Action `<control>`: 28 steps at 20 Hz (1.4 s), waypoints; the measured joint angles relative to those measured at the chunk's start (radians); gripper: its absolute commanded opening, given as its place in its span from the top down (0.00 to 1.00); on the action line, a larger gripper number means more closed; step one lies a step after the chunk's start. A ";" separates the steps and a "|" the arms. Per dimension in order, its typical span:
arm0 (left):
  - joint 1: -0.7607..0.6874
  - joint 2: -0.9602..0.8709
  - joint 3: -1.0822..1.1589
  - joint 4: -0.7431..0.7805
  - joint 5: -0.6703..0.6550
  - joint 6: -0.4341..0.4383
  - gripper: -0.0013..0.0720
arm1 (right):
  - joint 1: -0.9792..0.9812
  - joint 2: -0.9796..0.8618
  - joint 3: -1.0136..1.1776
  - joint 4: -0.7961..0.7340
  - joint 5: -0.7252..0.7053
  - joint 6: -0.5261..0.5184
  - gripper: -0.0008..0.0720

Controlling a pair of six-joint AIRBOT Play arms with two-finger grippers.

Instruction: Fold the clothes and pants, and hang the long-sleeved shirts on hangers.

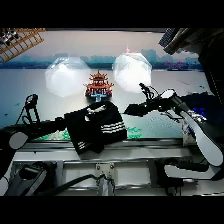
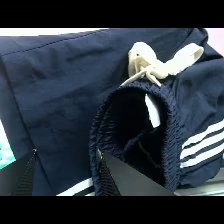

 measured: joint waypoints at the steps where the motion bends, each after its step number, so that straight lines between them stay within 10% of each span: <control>1: 0.000 0.000 0.000 -0.002 0.001 0.002 0.42 | -0.002 -0.016 -0.002 0.031 0.003 -0.021 0.18; 8: 0.000 0.000 0.000 -0.008 0.003 0.003 0.42 | 0.063 -0.092 -0.006 0.121 -0.011 -0.087 0.21; 15: 0.000 0.000 0.000 -0.007 0.007 0.005 0.42 | 0.246 -0.128 -0.002 0.169 -0.084 -0.102 0.95; 28: 0.000 0.000 0.000 0.018 0.022 0.014 0.42 | 0.068 0.045 0.109 -0.146 -0.085 0.152 0.95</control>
